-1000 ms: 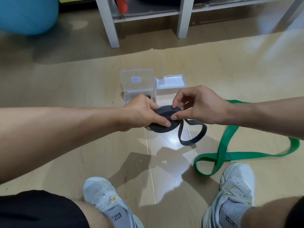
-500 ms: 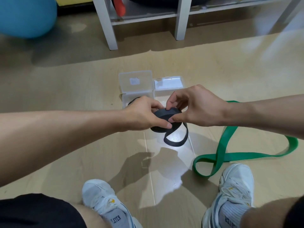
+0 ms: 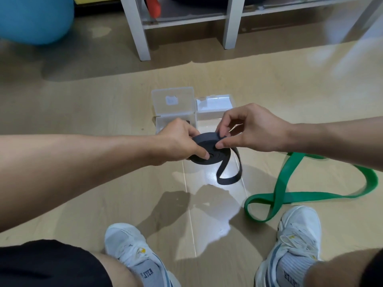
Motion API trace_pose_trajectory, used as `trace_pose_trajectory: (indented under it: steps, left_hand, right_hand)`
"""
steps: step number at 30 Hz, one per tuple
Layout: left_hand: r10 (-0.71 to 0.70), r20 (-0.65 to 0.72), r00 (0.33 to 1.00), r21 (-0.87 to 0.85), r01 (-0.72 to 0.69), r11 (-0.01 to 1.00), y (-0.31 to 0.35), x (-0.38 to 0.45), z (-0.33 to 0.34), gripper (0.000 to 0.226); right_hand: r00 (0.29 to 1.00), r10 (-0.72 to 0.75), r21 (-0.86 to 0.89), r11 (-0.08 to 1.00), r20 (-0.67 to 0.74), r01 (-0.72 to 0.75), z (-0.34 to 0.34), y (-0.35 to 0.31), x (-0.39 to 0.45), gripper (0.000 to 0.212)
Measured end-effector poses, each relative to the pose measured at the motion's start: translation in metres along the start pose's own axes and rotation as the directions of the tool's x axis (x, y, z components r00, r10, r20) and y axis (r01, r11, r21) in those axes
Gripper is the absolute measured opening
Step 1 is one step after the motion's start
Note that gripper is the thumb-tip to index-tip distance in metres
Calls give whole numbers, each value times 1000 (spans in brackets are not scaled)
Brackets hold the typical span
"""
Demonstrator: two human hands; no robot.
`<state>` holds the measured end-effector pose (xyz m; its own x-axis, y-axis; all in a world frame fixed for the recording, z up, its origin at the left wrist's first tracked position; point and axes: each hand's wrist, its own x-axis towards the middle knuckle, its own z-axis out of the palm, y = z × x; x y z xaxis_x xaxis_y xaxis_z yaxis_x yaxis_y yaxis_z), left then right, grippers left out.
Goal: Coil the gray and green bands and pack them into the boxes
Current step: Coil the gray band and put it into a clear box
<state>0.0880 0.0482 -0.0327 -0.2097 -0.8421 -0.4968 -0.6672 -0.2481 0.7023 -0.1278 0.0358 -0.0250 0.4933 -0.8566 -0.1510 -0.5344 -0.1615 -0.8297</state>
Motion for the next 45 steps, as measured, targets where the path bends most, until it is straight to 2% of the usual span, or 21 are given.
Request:
trace_pose_trajectory:
  steps: [5, 8, 10, 13, 16, 19, 23, 26, 30, 35, 40, 45]
  left_hand:
    - [-35, 56, 998, -220, 46, 974, -9, -1, -2, 28]
    - [-27, 65, 998, -274, 44, 961, -11, -3, 1, 31]
    - [-7, 73, 997, -211, 22, 977, -7, -3, 2, 35]
    - [77, 35, 996, 36, -78, 996, 4, -5, 4, 36]
    - [146, -28, 989, 265, -133, 955, 12, -6, 9, 32]
    - [164, -38, 986, 319, -144, 937, 12, -7, 11, 22]
    - [128, -27, 991, 221, -119, 968, 8, -7, 8, 14]
    - [101, -33, 994, 186, -93, 978, 7, -6, 6, 18]
    - [67, -57, 996, 122, -59, 991, 3, -3, 6, 21]
    - [-22, -19, 1000, -36, 21, 999, -1, -3, 6, 25]
    - [-76, 11, 997, -229, 77, 970, -5, -1, -5, 27]
    - [-57, 101, 993, -300, 85, 950, -9, -2, -8, 29]
  right_hand:
    - [998, 62, 37, 997, -7, -62, 1, 8, -3, 30]
    - [998, 61, 5, 998, -22, -61, -1, 0, -1, 28]
    - [999, 40, -76, 996, -26, -42, -2, -8, -1, 24]
    - [1000, -5, -231, 973, -23, 0, 1, -21, -4, 19]
    - [1000, -9, -276, 961, 8, 11, 8, -27, -8, 18]
    - [999, -22, -327, 945, 28, 30, 10, -25, -8, 26]
    - [1000, -19, -278, 960, 11, 21, 11, -22, -8, 35]
    - [999, 22, -262, 965, 26, -14, 8, -22, -4, 38]
    - [997, 74, -202, 977, 32, -66, 6, -21, -1, 29]
    - [998, 66, -141, 988, -11, -67, 3, -14, -2, 41]
    - [995, 93, -137, 986, -39, -98, -5, 3, -5, 28]
    - [995, 56, -120, 991, -79, -65, -2, -3, -5, 22]
